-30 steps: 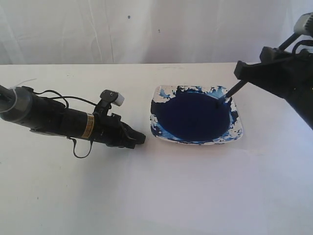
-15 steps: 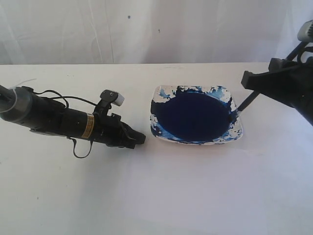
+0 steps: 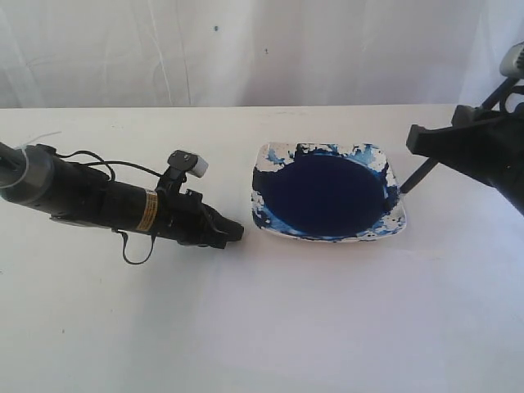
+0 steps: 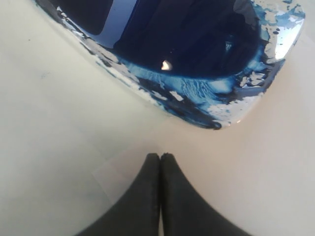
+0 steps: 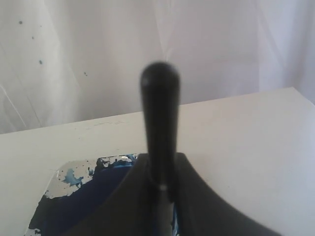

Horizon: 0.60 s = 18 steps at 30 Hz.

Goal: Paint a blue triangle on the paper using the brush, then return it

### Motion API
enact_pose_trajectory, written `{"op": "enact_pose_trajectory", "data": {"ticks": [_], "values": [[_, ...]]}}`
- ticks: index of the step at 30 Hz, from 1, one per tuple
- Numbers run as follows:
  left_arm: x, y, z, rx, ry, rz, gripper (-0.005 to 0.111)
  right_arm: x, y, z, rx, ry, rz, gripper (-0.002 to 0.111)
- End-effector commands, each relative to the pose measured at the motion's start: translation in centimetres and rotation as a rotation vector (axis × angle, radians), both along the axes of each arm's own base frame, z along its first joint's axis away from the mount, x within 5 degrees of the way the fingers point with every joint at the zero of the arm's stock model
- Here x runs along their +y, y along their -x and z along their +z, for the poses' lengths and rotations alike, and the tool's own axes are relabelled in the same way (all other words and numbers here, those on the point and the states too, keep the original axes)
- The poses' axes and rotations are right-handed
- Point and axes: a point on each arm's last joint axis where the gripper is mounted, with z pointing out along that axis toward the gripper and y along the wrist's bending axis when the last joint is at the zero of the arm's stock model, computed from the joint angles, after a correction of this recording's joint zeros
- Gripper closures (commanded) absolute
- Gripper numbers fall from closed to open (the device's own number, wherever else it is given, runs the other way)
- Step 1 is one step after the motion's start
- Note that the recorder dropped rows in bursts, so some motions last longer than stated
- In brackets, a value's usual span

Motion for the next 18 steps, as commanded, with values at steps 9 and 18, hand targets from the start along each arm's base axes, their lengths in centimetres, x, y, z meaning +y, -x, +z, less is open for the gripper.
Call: {"op": "enact_pose_trajectory", "data": {"ticks": [9, 18], "values": [[0.11, -0.11, -0.18, -0.014, -0.042, 0.010, 0.107, -0.88, 0.14, -0.47, 0.054, 0.054, -0.075, 0.102], [0.11, -0.11, -0.18, -0.014, -0.042, 0.010, 0.107, -1.13, 0.07, -0.24, 0.028, 0.053, -0.104, 0.102]]}}
